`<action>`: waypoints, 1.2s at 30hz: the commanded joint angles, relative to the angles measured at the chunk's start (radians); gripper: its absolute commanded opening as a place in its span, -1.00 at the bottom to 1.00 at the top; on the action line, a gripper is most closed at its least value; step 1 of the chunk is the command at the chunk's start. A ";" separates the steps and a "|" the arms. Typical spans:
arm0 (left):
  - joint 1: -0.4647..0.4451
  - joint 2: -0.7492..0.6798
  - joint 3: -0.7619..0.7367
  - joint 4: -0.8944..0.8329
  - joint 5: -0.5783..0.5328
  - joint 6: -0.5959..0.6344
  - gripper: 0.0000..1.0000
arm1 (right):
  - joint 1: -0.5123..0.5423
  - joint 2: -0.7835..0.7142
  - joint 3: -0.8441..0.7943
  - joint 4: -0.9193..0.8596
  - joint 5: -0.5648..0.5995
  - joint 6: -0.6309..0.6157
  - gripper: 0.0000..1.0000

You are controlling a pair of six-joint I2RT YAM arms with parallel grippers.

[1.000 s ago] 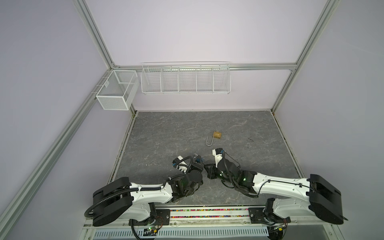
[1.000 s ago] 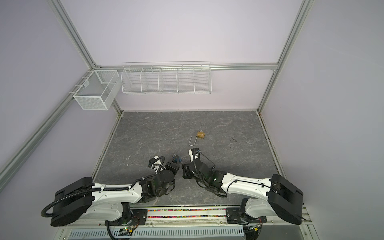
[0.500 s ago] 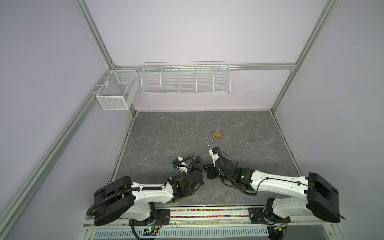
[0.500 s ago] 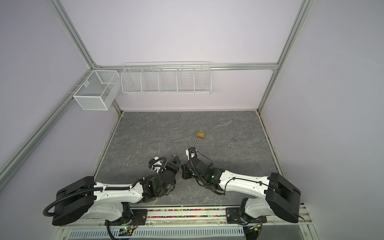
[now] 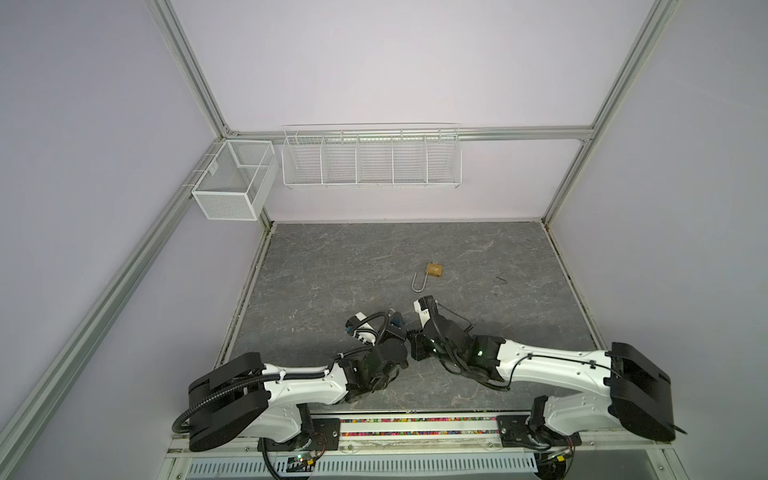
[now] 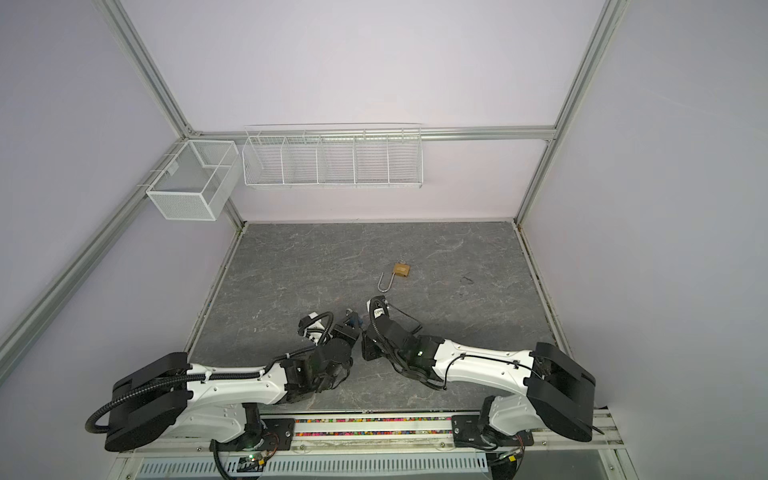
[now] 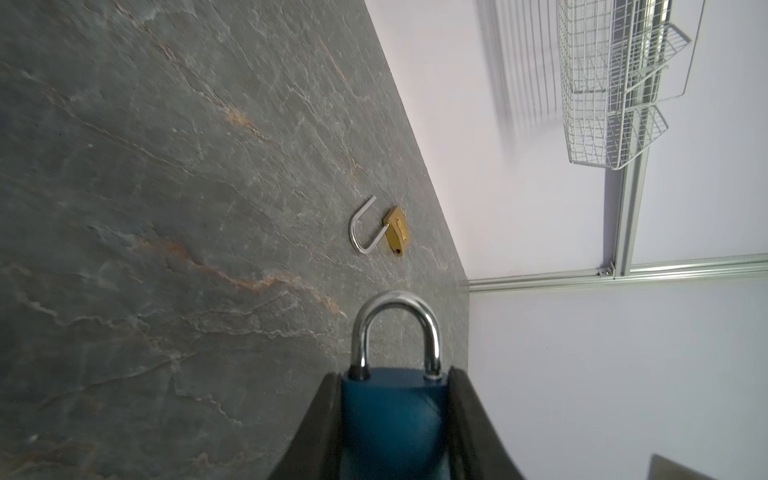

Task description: Unlock with the key

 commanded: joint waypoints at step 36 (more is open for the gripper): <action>-0.019 -0.291 -0.054 -0.105 0.060 0.043 -1.00 | -0.174 -0.207 -0.102 0.185 -0.297 -0.017 -0.31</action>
